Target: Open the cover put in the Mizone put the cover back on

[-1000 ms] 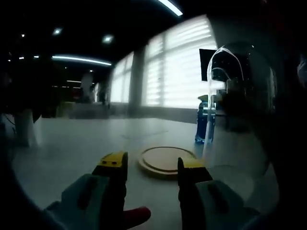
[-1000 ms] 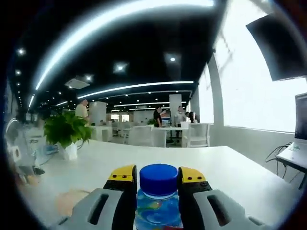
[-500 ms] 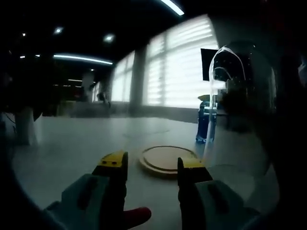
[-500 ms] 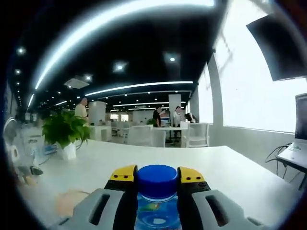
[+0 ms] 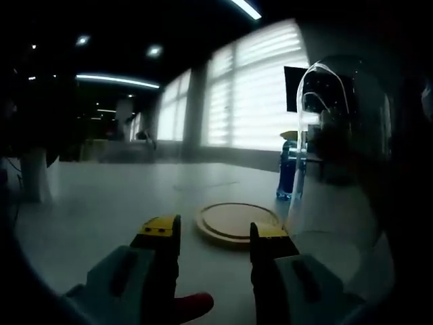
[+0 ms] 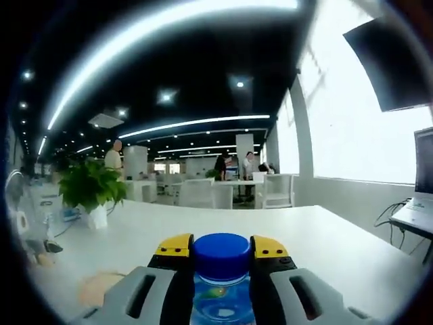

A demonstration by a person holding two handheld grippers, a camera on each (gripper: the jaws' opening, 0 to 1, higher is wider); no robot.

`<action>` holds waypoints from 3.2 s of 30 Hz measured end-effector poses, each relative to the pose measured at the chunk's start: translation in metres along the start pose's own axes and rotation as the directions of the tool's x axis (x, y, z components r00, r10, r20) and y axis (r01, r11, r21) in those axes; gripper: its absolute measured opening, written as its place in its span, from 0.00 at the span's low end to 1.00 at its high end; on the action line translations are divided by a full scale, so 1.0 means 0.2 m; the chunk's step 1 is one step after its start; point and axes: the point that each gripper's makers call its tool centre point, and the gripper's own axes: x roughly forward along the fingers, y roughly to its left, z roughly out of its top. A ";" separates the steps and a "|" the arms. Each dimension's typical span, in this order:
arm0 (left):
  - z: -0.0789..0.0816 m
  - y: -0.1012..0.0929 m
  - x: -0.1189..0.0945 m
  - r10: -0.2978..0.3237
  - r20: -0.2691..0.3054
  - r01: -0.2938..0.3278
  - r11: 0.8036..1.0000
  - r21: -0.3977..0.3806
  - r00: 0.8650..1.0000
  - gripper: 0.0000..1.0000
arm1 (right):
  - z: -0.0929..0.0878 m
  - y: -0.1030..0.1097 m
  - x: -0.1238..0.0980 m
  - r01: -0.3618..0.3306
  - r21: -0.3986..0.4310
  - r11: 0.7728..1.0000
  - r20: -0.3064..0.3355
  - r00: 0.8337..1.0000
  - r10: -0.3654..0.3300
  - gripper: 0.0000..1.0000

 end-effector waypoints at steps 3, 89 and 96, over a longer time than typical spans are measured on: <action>0.01 -0.01 0.00 -0.001 0.004 0.001 1.000 0.001 1.000 0.33 | 0.00 0.00 0.00 0.002 0.013 1.000 -0.009 1.000 -0.002 0.24; -0.04 -0.08 0.00 -0.006 -0.045 0.008 0.999 0.040 0.999 0.33 | 0.07 0.61 0.02 -0.347 -0.039 0.937 -0.059 0.937 0.345 0.24; -0.04 -0.08 -0.01 -0.006 -0.043 0.008 0.999 0.041 0.999 0.33 | 0.12 0.69 0.02 -0.387 -0.033 0.921 -0.045 0.921 0.386 0.24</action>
